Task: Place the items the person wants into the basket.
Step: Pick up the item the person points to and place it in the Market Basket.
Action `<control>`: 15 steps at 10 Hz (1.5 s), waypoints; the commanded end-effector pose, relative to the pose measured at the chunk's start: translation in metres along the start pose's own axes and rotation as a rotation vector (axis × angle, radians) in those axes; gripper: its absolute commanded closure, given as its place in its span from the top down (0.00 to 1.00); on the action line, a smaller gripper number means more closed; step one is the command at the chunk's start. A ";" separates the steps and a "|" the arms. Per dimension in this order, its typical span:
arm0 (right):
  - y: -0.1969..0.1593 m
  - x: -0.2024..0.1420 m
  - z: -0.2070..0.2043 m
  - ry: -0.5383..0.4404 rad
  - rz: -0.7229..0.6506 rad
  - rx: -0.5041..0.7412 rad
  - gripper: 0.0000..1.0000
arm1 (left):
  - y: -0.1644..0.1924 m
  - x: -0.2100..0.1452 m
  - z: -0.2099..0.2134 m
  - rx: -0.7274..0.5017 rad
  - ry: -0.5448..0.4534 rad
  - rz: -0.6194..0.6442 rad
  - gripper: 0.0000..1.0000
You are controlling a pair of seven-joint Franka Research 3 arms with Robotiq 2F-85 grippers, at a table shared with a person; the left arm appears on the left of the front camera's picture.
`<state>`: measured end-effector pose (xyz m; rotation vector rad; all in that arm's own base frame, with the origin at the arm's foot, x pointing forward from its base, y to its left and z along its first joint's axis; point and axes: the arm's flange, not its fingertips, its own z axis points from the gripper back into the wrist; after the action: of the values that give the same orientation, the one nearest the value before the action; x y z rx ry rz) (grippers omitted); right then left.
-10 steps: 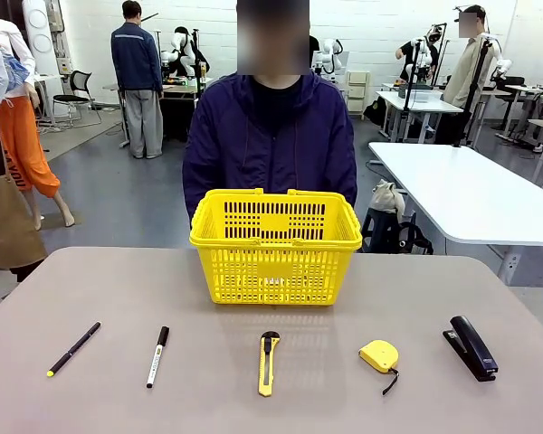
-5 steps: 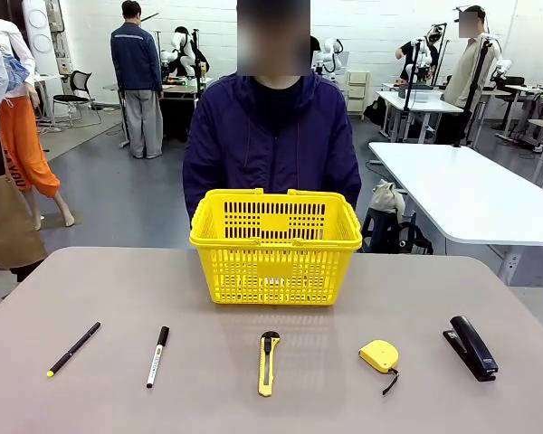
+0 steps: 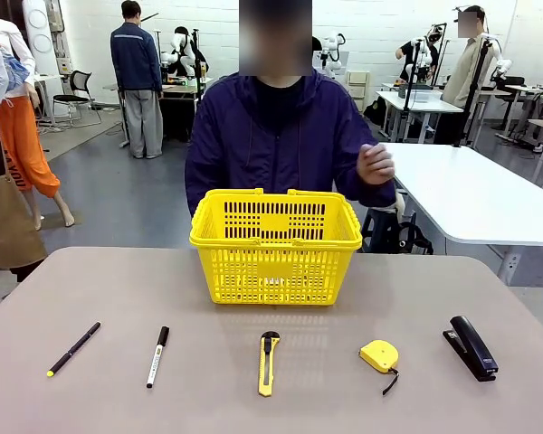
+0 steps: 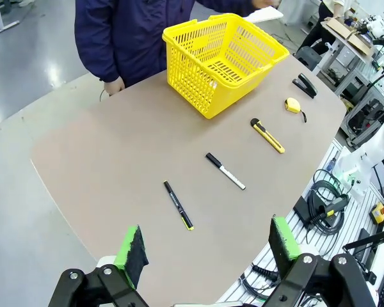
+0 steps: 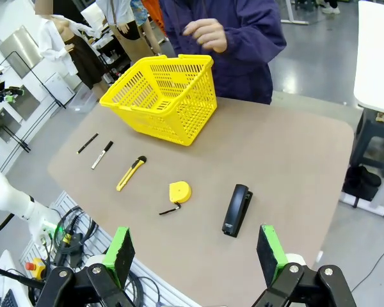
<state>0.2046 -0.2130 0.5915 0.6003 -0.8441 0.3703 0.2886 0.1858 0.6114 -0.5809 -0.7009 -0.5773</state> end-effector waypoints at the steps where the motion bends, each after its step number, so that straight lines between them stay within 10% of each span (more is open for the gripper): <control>1: 0.001 0.001 0.000 -0.008 0.014 0.016 1.00 | 0.001 0.000 0.001 -0.010 -0.009 -0.021 1.00; 9: 0.000 0.000 0.000 0.000 0.001 0.000 1.00 | 0.001 0.000 0.001 -0.010 -0.009 -0.021 1.00; 15: 0.076 0.062 -0.227 0.629 0.151 -0.003 1.00 | 0.001 0.000 0.001 -0.010 -0.009 -0.021 1.00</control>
<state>0.3179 -0.0175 0.5401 0.4237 -0.3229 0.6360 0.2898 0.1852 0.6110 -0.5787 -0.6944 -0.5794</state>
